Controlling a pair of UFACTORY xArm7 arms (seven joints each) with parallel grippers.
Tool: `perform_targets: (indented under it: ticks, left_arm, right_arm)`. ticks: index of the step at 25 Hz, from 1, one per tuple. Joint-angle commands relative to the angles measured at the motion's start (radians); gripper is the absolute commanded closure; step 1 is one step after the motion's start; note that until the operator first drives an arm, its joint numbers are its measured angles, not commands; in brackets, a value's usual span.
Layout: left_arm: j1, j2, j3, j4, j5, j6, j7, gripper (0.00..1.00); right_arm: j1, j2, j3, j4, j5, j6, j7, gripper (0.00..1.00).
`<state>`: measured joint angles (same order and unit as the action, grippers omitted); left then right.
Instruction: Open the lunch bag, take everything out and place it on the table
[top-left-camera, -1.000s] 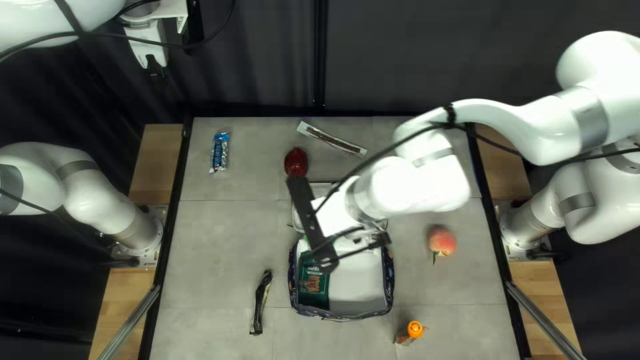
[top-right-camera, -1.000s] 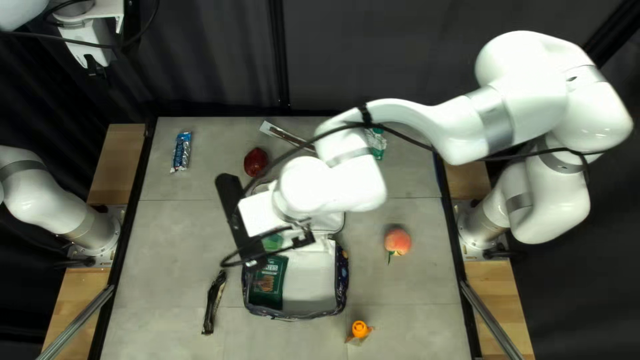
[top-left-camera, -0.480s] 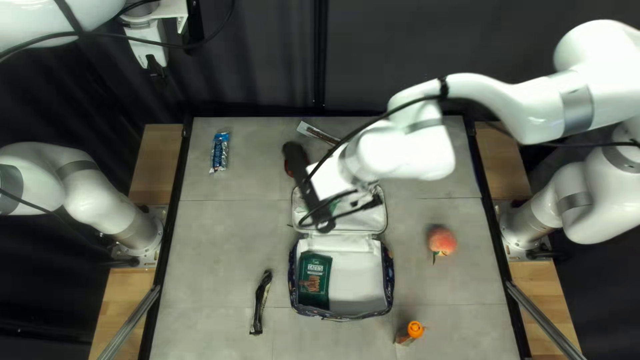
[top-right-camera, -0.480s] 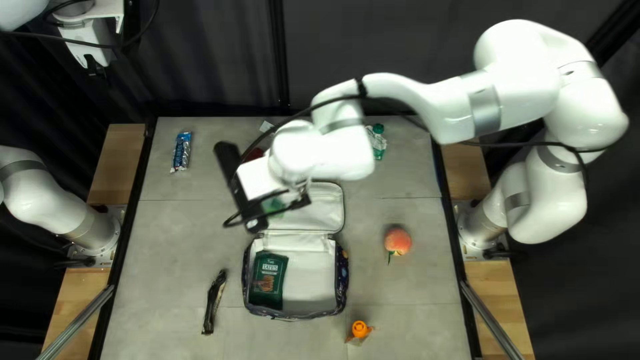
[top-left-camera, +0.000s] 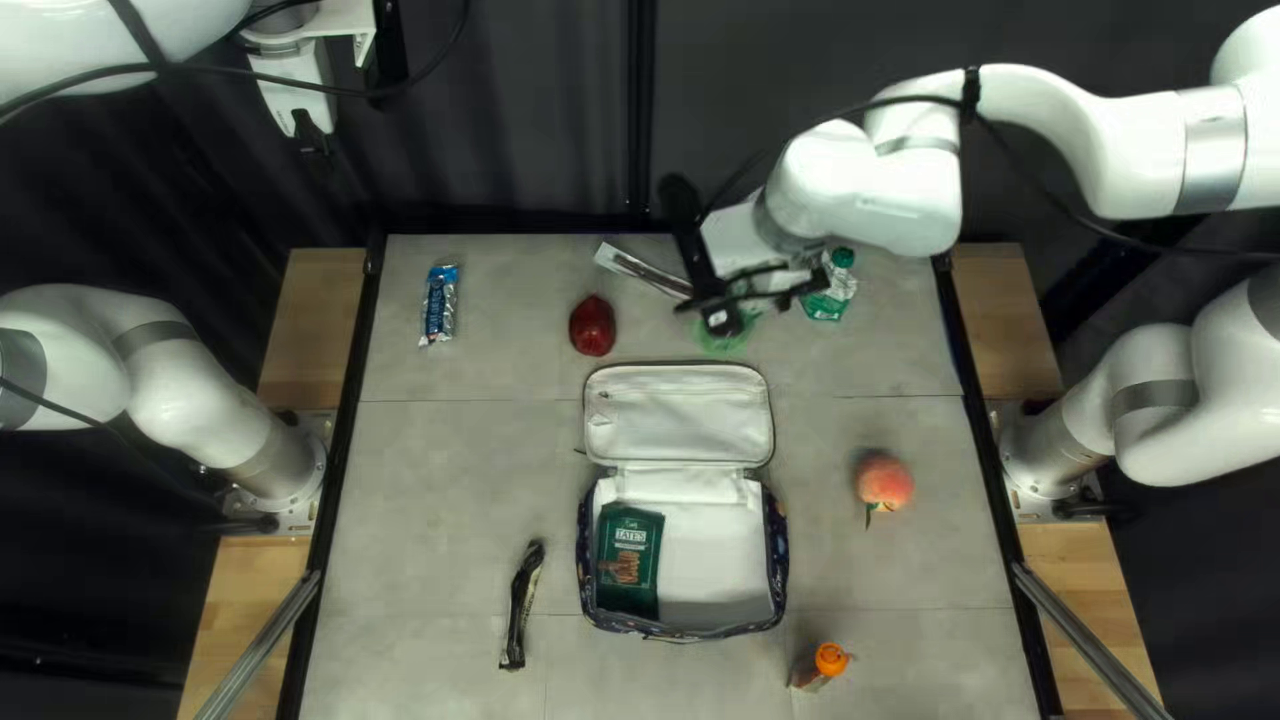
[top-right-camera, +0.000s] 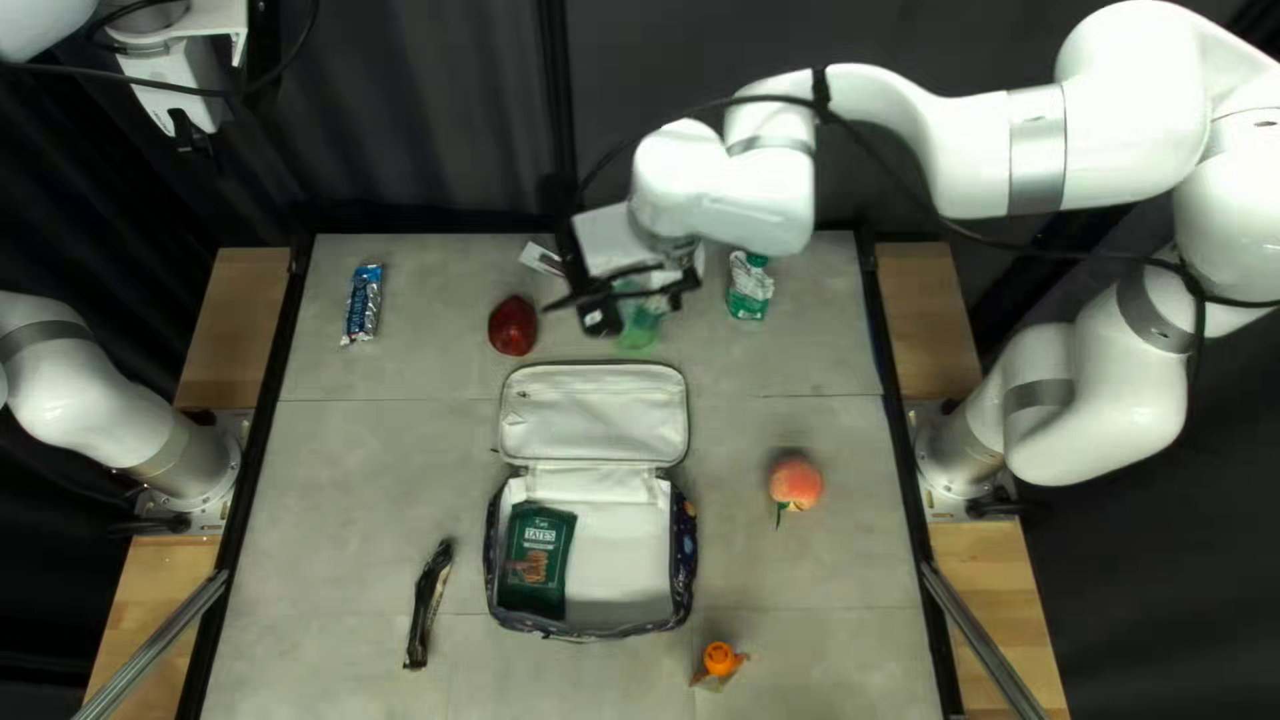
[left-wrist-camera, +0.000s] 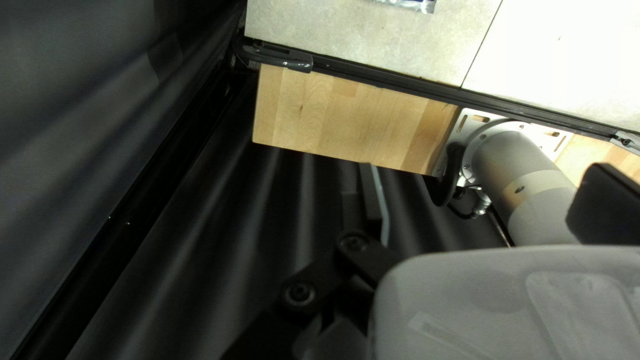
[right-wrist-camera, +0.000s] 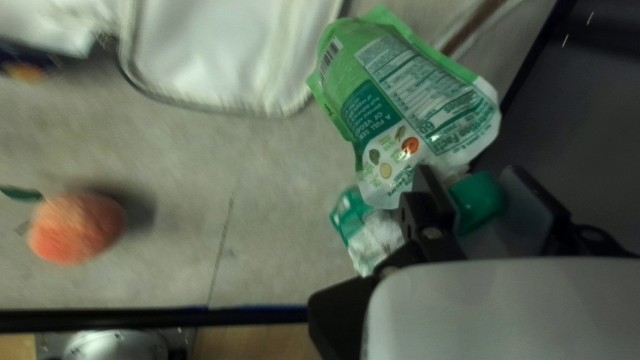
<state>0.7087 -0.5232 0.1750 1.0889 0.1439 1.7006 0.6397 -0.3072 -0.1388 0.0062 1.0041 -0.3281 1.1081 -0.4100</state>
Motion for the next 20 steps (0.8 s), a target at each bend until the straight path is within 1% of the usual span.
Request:
perform_targets:
  ticks: [1,12,16,20]
  left_arm:
    - [0.000,0.000,0.000,0.000,0.000,0.000,0.000,0.00]
    - [0.000,0.000,0.000,0.000,0.000,0.000,0.000,0.00]
    - [0.000,0.000,0.000,0.000,0.000,0.000,0.000,0.00]
    - [0.000,0.000,0.000,0.000,0.000,0.000,0.000,0.00]
  right_arm:
    - [-0.009,0.030,-0.008,0.014,-0.012,-0.007,-0.008,1.00]
    - [-0.024,0.180,-0.023,0.112,-0.016,-0.080,-0.044,1.00]
    - [-0.010,0.221,-0.010,0.154,-0.017,-0.090,-0.039,1.00]
    - [0.003,0.239,-0.001,0.163,-0.036,-0.101,-0.020,1.00]
